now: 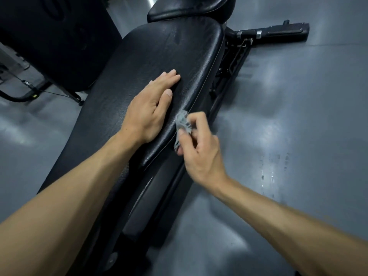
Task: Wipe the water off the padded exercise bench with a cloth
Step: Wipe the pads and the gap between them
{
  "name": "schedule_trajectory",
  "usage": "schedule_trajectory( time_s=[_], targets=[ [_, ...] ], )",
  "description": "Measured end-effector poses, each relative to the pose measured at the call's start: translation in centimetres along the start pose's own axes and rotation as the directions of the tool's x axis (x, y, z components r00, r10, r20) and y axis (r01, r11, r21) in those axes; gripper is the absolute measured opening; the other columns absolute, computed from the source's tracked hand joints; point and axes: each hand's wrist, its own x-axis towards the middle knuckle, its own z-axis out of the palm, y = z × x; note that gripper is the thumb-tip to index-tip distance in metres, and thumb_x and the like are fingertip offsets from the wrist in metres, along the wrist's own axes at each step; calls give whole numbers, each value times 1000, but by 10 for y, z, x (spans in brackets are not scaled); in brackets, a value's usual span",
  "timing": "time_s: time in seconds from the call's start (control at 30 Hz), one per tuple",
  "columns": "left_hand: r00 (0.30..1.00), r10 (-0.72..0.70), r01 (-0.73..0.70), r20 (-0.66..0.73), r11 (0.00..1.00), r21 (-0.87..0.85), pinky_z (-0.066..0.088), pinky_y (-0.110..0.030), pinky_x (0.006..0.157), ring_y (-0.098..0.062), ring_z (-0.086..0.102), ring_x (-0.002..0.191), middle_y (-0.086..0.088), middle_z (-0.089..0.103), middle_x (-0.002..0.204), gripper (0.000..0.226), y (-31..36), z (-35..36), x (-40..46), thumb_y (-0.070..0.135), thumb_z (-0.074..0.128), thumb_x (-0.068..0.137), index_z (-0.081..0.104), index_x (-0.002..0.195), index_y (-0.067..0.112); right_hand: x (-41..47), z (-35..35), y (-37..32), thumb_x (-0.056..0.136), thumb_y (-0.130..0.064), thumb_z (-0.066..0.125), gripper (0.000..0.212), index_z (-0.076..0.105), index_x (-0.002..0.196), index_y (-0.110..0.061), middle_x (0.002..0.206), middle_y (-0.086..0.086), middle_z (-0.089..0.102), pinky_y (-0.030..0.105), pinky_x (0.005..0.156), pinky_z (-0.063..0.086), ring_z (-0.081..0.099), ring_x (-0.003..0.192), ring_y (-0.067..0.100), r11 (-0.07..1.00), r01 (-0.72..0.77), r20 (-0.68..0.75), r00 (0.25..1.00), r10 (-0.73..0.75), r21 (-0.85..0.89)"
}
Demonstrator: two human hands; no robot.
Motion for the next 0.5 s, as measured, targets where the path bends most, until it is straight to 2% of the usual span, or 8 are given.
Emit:
schedule_trajectory(
  time_s=[0.07, 0.13, 0.2, 0.27, 0.37, 0.43, 0.5],
  targets=[
    [1000, -3, 3, -8, 1000, 1, 19, -33, 127, -4, 28, 152, 9, 41, 160, 43, 1, 0, -1, 20, 35, 111, 49, 151, 22, -13, 1, 1, 104, -20, 52, 7, 45, 106, -21, 68, 4, 64, 40, 64, 50, 64, 60, 21, 1000, 26, 135, 991, -25, -9],
    [1000, -7, 7, -15, 1000, 2, 20, -33, 127, -4, 29, 151, 9, 41, 160, 43, 1, 0, -1, 20, 35, 111, 49, 151, 22, -1, -9, 6, 103, -21, 52, 8, 44, 105, -23, 67, 6, 65, 42, 64, 51, 66, 61, 24, 998, 51, 173, 984, -44, -37],
    [1000, -12, 12, -16, 1000, 0, 20, -33, 127, -4, 29, 151, 9, 41, 160, 43, 1, 0, -1, 21, 35, 111, 50, 151, 22, 18, -18, 9, 102, -19, 53, 8, 45, 103, -21, 65, 4, 66, 41, 65, 54, 67, 58, 17, 999, 28, 80, 997, -25, -35],
    [1000, -18, 18, -19, 1000, -4, 20, -33, 126, -4, 29, 151, 9, 42, 160, 43, 1, 0, -1, 21, 35, 111, 50, 150, 22, 32, -20, 7, 103, -19, 52, 6, 47, 102, -20, 63, 1, 65, 35, 64, 54, 65, 56, 9, 1000, -24, -53, 998, 23, -8],
    [1000, -22, 22, -18, 1000, 1, 21, -34, 126, -5, 30, 151, 8, 42, 160, 42, 3, 0, 0, 20, 35, 110, 50, 150, 22, 17, -2, 0, 102, -20, 52, 6, 47, 102, -20, 62, 1, 63, 37, 62, 51, 64, 56, 13, 999, -32, -127, 991, 31, -7],
    [1000, -22, 22, -20, 1000, 6, 22, -35, 126, -5, 30, 151, 8, 43, 159, 42, 3, 0, 0, 20, 35, 110, 51, 150, 21, -10, 13, -5, 103, -19, 53, 7, 46, 105, -21, 64, 1, 61, 42, 61, 50, 64, 58, 19, 1000, -2, -23, 1000, 2, 10],
    [999, -21, 21, -33, 1000, 6, 23, -35, 125, -6, 31, 151, 8, 44, 159, 42, 3, 0, 0, 19, 36, 110, 52, 149, 21, -31, 21, -7, 104, -20, 51, 8, 45, 108, -21, 65, 1, 62, 43, 60, 49, 62, 57, 21, 999, 45, 165, 985, -47, 10]
  ],
)
